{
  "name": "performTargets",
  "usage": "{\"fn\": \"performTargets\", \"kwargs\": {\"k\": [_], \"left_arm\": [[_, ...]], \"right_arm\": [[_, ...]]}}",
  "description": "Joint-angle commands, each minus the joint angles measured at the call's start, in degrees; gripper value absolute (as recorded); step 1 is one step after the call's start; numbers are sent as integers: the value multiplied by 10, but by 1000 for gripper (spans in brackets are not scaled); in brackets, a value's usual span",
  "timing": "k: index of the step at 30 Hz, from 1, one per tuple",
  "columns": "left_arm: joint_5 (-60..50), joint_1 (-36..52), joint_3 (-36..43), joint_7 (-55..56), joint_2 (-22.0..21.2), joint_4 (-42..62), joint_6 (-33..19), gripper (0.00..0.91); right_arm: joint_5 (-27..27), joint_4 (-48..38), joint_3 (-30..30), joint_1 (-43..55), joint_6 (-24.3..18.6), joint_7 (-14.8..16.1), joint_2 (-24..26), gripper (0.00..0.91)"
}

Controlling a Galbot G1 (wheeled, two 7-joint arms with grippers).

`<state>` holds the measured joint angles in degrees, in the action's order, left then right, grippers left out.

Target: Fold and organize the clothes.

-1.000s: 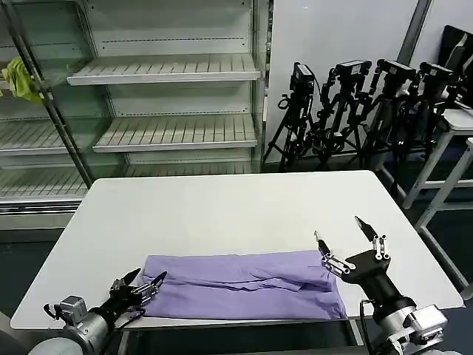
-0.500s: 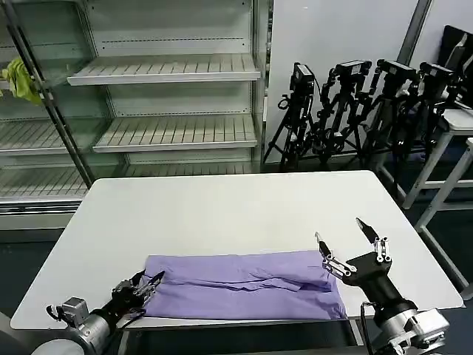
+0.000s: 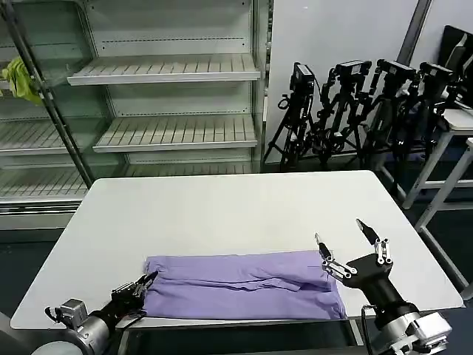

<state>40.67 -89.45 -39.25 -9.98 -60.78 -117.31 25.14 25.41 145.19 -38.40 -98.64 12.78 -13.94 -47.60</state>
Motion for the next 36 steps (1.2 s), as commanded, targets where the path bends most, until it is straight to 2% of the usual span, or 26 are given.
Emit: {"fn": "performTargets", "kwargs": {"k": [1, 13, 26, 36], "left_arm": [[-1, -2, 0, -1, -3, -6, -1, 50], [-4, -3, -14, -3, 2, 4, -8, 40], [17, 8, -91, -1, 69, 42, -9, 50], [21, -12, -188, 0, 125, 86, -7, 50]], "right_arm": [[0, 2, -3, -5, -1, 0, 0, 907], [-1, 7, -4, -7, -2, -1, 1, 907], [2, 3, -1, 0, -3, -1, 5, 907], [15, -17, 14, 33, -3, 0, 15, 907]]}}
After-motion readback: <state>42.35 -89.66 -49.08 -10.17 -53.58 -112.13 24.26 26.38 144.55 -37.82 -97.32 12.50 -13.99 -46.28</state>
